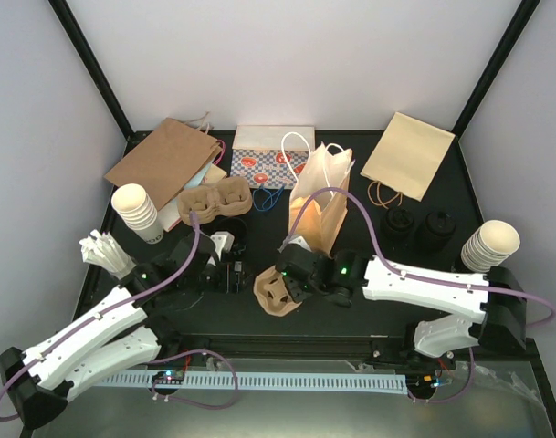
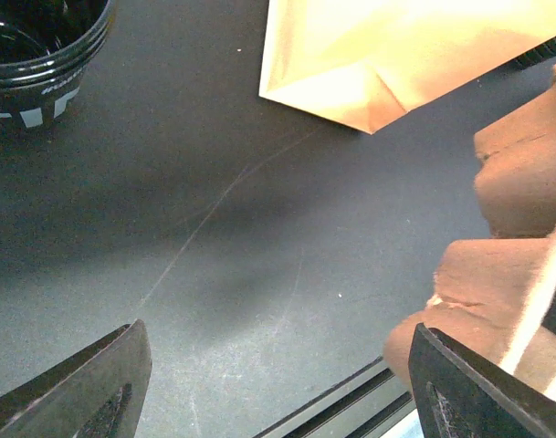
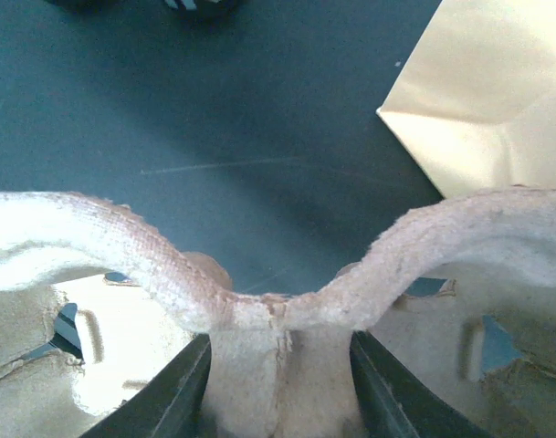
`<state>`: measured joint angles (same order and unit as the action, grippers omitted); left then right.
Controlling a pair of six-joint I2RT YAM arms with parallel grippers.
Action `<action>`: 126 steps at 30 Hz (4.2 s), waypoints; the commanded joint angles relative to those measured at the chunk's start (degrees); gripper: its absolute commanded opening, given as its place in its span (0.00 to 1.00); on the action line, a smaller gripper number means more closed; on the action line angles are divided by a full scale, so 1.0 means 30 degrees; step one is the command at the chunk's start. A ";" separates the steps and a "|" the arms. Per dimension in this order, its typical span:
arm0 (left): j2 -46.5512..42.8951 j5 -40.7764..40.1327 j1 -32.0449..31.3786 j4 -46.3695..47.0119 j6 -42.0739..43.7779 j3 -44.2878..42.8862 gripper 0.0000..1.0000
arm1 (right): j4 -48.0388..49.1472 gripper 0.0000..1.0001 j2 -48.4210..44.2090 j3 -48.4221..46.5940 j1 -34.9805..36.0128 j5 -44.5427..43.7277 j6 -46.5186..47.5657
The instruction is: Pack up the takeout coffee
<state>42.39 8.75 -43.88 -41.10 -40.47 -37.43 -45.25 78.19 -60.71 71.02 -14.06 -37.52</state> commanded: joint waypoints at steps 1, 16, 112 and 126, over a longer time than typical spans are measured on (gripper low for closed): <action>-0.0097 -0.0449 0.0179 -0.0433 0.0390 -0.1092 0.80 | -0.1179 0.35 -0.0990 -0.0942 0.0013 -0.1415 0.0471; 0.0668 -0.0797 0.0269 -0.0636 0.1030 -0.2745 0.80 | -0.3189 0.35 -0.3774 -0.1846 -0.1940 -0.2770 0.1983; 1.9975 -0.6963 -0.0843 -0.3877 0.6474 -2.3761 0.38 | -0.5689 0.36 -0.7850 -0.7303 -0.7918 -0.7354 0.6456; 1.7995 -0.6861 -0.1119 -0.5431 1.0643 -2.5163 0.01 | -0.5663 0.37 -0.7212 -0.9940 -0.7920 -0.9587 0.7010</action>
<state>101.16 -11.22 -46.35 -55.42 -14.00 -111.66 -63.44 56.82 -87.05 47.51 -37.56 -17.85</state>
